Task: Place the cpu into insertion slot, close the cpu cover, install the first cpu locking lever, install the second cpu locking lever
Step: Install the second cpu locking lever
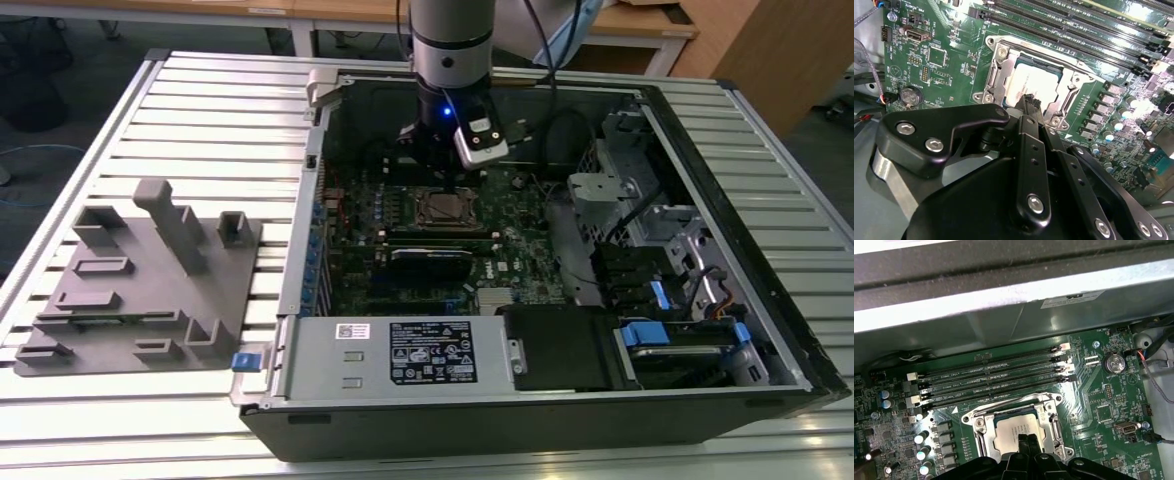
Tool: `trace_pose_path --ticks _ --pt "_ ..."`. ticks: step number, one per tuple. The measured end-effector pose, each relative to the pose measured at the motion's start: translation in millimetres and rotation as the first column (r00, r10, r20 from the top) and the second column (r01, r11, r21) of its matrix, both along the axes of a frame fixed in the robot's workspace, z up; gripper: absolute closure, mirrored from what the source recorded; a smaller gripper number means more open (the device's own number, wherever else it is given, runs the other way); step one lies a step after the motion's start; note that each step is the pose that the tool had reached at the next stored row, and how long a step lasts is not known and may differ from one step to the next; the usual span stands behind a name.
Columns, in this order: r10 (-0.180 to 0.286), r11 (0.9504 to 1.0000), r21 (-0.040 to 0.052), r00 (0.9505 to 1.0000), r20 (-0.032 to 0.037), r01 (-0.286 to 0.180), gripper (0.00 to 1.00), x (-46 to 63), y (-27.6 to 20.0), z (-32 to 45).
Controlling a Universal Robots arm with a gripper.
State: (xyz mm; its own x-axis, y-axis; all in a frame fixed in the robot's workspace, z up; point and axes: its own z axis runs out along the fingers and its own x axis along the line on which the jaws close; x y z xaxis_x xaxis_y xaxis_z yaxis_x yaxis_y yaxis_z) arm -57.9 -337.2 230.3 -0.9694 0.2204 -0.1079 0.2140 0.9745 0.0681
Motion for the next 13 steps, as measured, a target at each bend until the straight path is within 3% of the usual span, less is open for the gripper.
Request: trace_pose_path --ticks 7,13 --pt "0.000 1.0000 0.0003 1.0000 0.0002 0.000 0.90 0.0 0.0 0.4" --pt "0.000 1.0000 -0.0029 1.0000 0.0002 0.000 0.90 0.0 0.0 5.1"
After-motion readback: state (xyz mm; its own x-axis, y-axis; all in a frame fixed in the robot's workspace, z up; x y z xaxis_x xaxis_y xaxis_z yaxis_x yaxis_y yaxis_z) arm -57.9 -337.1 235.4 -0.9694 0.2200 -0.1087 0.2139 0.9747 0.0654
